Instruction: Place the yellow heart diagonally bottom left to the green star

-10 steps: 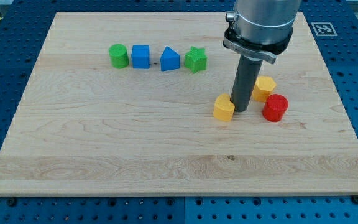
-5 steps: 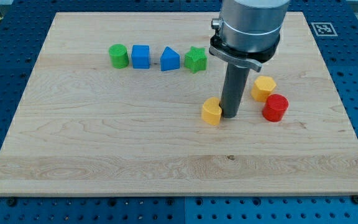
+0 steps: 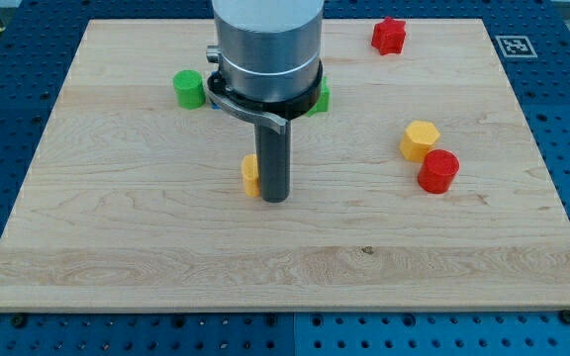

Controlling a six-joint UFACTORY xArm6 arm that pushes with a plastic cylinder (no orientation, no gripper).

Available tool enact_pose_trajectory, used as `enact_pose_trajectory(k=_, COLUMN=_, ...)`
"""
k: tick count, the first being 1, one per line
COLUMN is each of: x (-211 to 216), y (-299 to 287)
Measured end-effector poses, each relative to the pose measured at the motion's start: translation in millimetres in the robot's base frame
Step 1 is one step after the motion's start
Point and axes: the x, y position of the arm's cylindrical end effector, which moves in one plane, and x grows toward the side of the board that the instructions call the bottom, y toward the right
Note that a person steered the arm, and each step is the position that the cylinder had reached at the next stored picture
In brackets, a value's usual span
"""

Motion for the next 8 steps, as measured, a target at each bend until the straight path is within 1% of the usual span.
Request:
enact_pose_trajectory(k=2, x=-19.4, y=-6.2)
enact_pose_trajectory(k=4, x=-22.2, y=-34.8)
enact_pose_trajectory(k=6, x=-28.8, y=-38.3)
enact_pose_trajectory(k=7, x=-22.8, y=-19.0)
enact_pose_trajectory(k=8, x=14.2, y=56.0)
